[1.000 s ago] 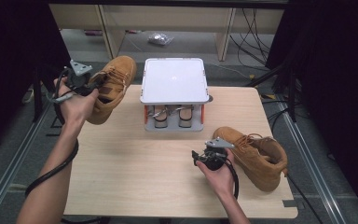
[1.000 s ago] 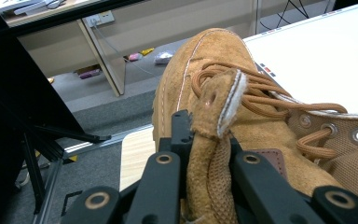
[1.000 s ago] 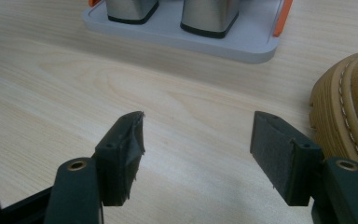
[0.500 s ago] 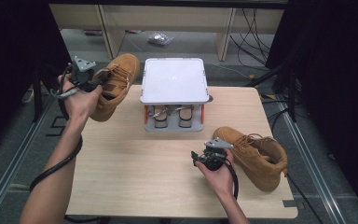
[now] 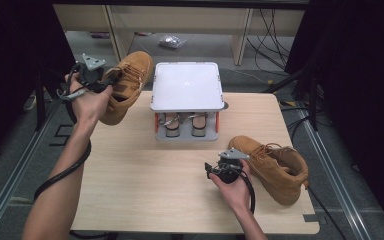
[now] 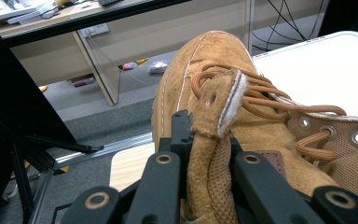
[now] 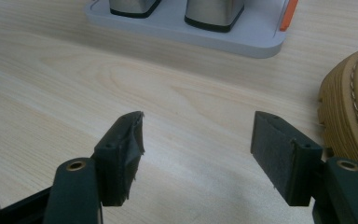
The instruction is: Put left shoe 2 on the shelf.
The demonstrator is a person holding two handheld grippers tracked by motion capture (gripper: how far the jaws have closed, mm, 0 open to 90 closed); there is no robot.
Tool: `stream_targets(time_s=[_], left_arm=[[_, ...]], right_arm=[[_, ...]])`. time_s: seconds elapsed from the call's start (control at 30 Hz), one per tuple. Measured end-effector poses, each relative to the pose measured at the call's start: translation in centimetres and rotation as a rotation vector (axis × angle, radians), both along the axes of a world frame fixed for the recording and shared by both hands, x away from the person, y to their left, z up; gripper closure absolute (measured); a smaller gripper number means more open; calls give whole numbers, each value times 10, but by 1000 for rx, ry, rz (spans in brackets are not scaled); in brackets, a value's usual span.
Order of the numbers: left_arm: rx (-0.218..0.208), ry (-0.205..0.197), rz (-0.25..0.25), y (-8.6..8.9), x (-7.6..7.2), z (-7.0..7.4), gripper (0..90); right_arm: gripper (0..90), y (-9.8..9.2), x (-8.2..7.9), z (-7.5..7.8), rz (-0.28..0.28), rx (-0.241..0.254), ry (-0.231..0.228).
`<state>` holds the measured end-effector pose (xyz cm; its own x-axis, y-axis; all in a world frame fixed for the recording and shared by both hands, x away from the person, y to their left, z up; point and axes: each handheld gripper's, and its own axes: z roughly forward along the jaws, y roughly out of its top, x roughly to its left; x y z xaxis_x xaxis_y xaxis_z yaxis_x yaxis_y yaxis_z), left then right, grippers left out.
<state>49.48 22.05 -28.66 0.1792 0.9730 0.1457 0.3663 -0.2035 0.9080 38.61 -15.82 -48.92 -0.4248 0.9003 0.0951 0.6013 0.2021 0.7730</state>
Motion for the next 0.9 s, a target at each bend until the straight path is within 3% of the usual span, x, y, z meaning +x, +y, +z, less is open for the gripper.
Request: stream_targets(time_s=[0.13, 0.2, 0.27, 0.37, 0.53, 0.67, 0.77, 0.9], left_arm=[[2, -4, -5, -4, 0, 2, 836], [1, -7, -8, -5, 0, 3, 836], [3, -8, -13, -7, 0, 4, 836], [2, -10, -15, -8, 1, 6, 836], [10, -14, -19, -11, 2, 8, 836], [8, -21, -22, -13, 2, 12, 836], [9, -23, -26, -15, 2, 14, 836], [8, -31, -31, -18, 2, 16, 836]], right_arm=[[350, 3, -1, -1, -21, 29, 8], [350, 2, -2, 1, -25, 18, 24], [350, 2, -1, -1, -14, 22, 5], [350, 3, -2, -1, -29, 35, 16], [349, 1, 0, -1, -8, 17, -2], [349, 4, -2, -1, -34, 37, 20], [349, 1, -1, -1, -12, 2, 8], [349, 2, -1, 0, -15, 5, 13]])
